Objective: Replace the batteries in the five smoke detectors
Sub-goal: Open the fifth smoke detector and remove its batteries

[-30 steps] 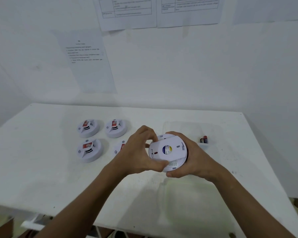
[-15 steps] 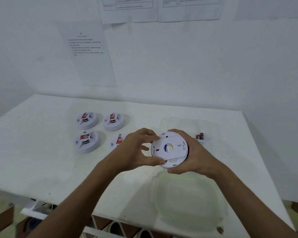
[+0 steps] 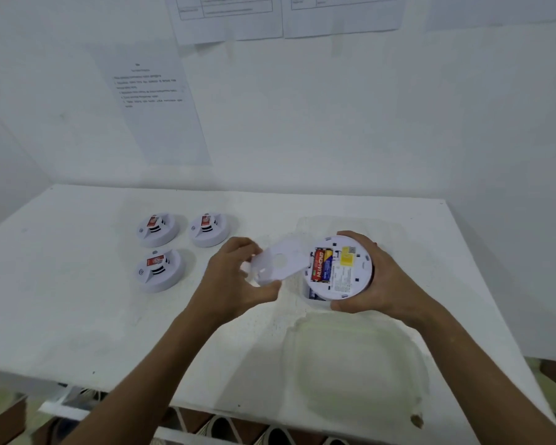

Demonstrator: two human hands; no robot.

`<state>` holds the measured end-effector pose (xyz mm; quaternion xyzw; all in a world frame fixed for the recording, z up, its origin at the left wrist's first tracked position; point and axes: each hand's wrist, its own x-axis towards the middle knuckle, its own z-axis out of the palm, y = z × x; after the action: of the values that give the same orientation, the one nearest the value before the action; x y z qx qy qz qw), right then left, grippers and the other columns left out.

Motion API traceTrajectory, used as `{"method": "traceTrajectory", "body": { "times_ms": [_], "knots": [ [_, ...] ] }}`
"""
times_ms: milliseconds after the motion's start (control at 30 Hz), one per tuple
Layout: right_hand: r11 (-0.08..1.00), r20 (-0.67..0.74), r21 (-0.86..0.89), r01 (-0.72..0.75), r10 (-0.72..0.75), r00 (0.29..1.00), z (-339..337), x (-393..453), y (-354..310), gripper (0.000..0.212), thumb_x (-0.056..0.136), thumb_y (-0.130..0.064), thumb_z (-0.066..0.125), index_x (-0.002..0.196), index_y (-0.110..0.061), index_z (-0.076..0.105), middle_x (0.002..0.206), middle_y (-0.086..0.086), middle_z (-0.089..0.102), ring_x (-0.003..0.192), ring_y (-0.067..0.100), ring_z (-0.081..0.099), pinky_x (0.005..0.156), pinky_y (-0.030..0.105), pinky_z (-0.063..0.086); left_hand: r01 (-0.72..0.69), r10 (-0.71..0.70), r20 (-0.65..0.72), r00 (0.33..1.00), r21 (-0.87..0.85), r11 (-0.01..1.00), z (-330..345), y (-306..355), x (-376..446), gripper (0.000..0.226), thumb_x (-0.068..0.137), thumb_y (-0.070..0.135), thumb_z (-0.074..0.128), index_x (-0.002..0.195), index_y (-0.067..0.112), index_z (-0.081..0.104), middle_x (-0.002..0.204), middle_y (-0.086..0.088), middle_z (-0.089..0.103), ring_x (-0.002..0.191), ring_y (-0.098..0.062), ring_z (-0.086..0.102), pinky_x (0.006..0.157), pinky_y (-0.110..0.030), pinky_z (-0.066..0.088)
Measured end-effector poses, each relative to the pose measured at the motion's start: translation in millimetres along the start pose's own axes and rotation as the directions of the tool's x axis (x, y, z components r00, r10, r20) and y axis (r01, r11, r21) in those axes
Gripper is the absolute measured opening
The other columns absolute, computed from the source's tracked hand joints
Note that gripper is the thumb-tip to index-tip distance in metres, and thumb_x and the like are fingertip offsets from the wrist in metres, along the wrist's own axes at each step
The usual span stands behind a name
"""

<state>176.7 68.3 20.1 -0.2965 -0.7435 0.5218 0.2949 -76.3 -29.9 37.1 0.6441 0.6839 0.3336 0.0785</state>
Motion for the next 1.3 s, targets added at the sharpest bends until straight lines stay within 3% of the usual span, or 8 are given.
{"method": "traceTrajectory", "body": {
  "times_ms": [200, 367, 433, 533, 700, 900, 1033, 1300],
  "knots": [
    [0.996, -0.001, 0.000, -0.092, 0.092, 0.996, -10, -15, 5, 0.105, 0.050, -0.005, 0.092, 0.140, -0.031, 0.043, 0.123, -0.023, 0.061, 0.116, 0.000, 0.058, 0.087, 0.020, 0.055, 0.187, -0.187, 0.105, 0.977, 0.006, 0.982, 29, -31, -38, 0.051, 0.057, 0.041, 0.085, 0.093, 0.010, 0.066, 0.097, 0.005, 0.057, 0.081, -0.011, 0.055, 0.066, -0.014, 0.046],
    [0.995, 0.013, -0.004, -0.100, 0.100, 0.995, -8, -16, 4, 0.104, 0.049, -0.009, 0.091, 0.138, -0.033, 0.044, 0.123, -0.023, 0.060, 0.114, -0.002, 0.058, 0.084, 0.019, 0.055, 0.283, -0.290, 0.201, 0.936, 0.062, 0.957, 49, -45, -53, 0.054, 0.054, 0.055, 0.065, 0.076, 0.006, 0.062, 0.086, -0.003, 0.056, 0.079, -0.008, 0.051, 0.066, -0.022, 0.049],
    [0.995, 0.032, -0.007, -0.099, 0.099, 0.995, -7, -15, 3, 0.103, 0.049, -0.010, 0.090, 0.138, -0.032, 0.043, 0.120, -0.026, 0.060, 0.113, -0.003, 0.058, 0.083, 0.019, 0.056, 0.284, -0.294, 0.219, 0.930, 0.077, 0.956, 48, -43, -53, 0.062, 0.055, 0.058, 0.063, 0.084, 0.003, 0.064, 0.091, -0.003, 0.057, 0.084, -0.011, 0.051, 0.071, -0.027, 0.050],
    [0.995, 0.062, -0.011, -0.099, 0.100, 0.993, -4, -14, 2, 0.105, 0.048, -0.008, 0.091, 0.138, -0.032, 0.043, 0.117, -0.030, 0.060, 0.112, -0.005, 0.058, 0.083, 0.018, 0.055, 0.268, -0.286, 0.225, 0.931, 0.105, 0.958, 41, -32, -48, 0.069, 0.069, 0.051, 0.073, 0.123, 0.009, 0.060, 0.117, 0.001, 0.053, 0.098, -0.008, 0.047, 0.080, -0.019, 0.040],
    [0.995, 0.124, -0.050, -0.081, 0.086, 0.989, 4, -10, 0, 0.102, 0.053, 0.000, 0.094, 0.135, -0.035, 0.043, 0.118, -0.030, 0.059, 0.116, -0.005, 0.056, 0.084, 0.014, 0.053, 0.104, -0.093, 0.142, 0.985, -0.072, 0.992, 12, 11, -21, 0.058, 0.079, 0.042, 0.072, 0.133, 0.030, 0.054, 0.127, 0.011, 0.058, 0.086, 0.003, 0.060, 0.067, -0.007, 0.046],
    [0.997, 0.130, -0.071, -0.013, 0.022, 0.991, 9, -3, -8, 0.099, 0.054, 0.001, 0.093, 0.134, -0.031, 0.044, 0.120, -0.029, 0.059, 0.116, -0.002, 0.057, 0.086, 0.011, 0.051, -0.105, 0.134, 0.384, 0.913, -0.097, 0.990, -4, 49, 16, 0.058, 0.078, 0.027, 0.073, 0.133, 0.029, 0.054, 0.122, 0.011, 0.065, 0.096, -0.007, 0.063, 0.078, -0.011, 0.053],
    [0.996, 0.096, -0.085, -0.002, 0.010, 0.995, 6, -2, -9, 0.095, 0.053, -0.002, 0.094, 0.130, -0.034, 0.048, 0.119, -0.033, 0.058, 0.115, -0.003, 0.058, 0.086, 0.009, 0.048, -0.160, 0.172, 0.437, 0.883, -0.064, 0.985, -3, 55, 28, 0.051, 0.074, 0.024, 0.076, 0.122, 0.022, 0.061, 0.109, 0.005, 0.070, 0.087, -0.011, 0.066, 0.073, -0.010, 0.053],
    [0.995, 0.085, -0.097, 0.006, 0.002, 0.996, -5, -5, -3, 0.093, 0.052, 0.007, 0.093, 0.127, -0.032, 0.052, 0.116, -0.020, 0.064, 0.110, 0.007, 0.062, 0.085, 0.015, 0.052, -0.232, 0.183, 0.551, 0.814, 0.020, 0.972, 5, 68, 38, 0.031, 0.076, 0.026, 0.076, 0.095, 0.021, 0.051, 0.103, 0.000, 0.067, 0.085, -0.015, 0.063, 0.076, -0.031, 0.058]
  ]
}}
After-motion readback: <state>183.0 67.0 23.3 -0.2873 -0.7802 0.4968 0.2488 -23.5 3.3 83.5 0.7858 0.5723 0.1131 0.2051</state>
